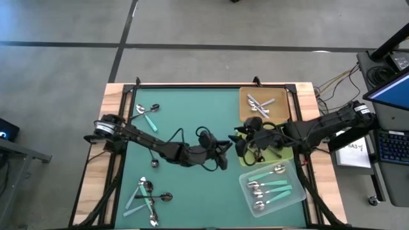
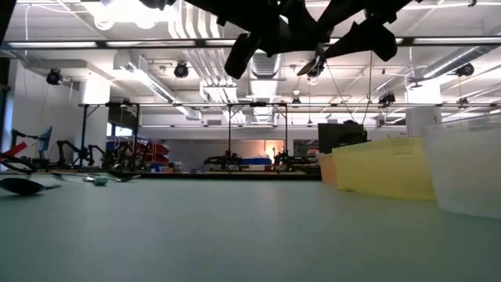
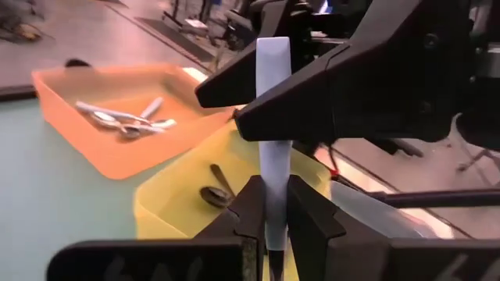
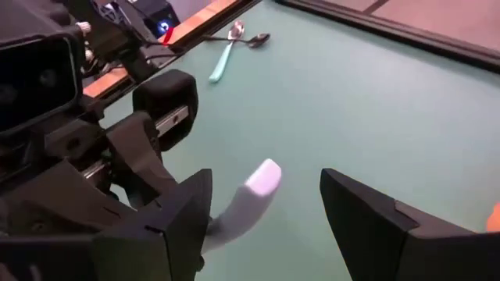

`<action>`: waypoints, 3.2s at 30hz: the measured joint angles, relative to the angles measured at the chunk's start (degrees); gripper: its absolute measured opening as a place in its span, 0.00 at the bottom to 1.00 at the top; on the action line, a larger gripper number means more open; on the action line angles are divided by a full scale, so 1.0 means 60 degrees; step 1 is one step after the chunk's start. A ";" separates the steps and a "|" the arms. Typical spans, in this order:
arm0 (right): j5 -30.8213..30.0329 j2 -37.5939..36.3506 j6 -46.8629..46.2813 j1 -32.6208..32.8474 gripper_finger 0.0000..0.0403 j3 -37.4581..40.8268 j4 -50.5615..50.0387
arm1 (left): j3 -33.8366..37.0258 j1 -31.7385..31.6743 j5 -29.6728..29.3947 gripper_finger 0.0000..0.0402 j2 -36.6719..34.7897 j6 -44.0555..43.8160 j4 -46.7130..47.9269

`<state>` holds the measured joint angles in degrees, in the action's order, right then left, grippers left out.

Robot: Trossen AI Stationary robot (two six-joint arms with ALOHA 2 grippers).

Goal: Sort silverware by color (type)
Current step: Put the blue spoon into the orange bin, then put the green spoon into the transparent bin

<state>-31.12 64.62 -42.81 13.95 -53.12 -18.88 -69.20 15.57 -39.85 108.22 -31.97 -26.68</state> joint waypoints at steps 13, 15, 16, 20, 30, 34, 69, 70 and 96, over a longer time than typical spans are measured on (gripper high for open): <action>0.0890 -0.0029 0.1750 -0.0313 0.07 -0.0093 0.0314 | -0.0309 -0.0104 -0.0208 0.08 0.0044 0.0506 0.0555; 0.1097 -0.0029 0.2061 -0.0382 0.07 -0.0239 0.0200 | -0.0384 -0.0107 -0.0277 0.10 0.0044 0.0502 0.0643; 0.1090 -0.0032 0.2338 -0.0399 0.07 -0.0382 0.0008 | -0.0442 -0.0117 -0.0285 0.12 0.0041 0.0501 0.0723; 0.0224 -0.0036 0.3315 -0.0693 0.07 -0.1356 -0.2231 | -0.0903 -0.0097 -0.0288 0.15 -0.0098 0.0755 0.1721; -0.2912 0.0066 0.5774 -0.2493 0.07 -0.2162 -0.5320 | -0.2649 -0.0106 -0.0728 0.17 -0.0094 0.1077 0.6046; -0.2905 0.0480 0.6673 -0.3750 0.07 -0.1464 -0.5303 | -0.3405 -0.0106 -0.1511 0.17 -0.0094 0.0543 0.8741; -0.0991 0.2306 0.7318 -0.7289 0.34 -0.0609 -0.4762 | 0.1427 -0.0802 0.1581 0.17 -0.1480 -0.7375 1.6089; -0.0976 0.2306 0.7309 -0.7289 0.34 -0.0609 -0.4766 | 0.1670 -0.0947 0.1586 0.17 -0.1638 -0.7482 1.5878; 0.0263 0.2280 0.7361 -0.7289 0.34 -0.0613 -0.4775 | 0.6335 -0.3563 0.0720 0.17 -0.5003 -1.1378 1.1220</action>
<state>-29.54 78.30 1.36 -29.78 -56.80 -47.53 -31.19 -5.80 -35.53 78.20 -100.24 40.64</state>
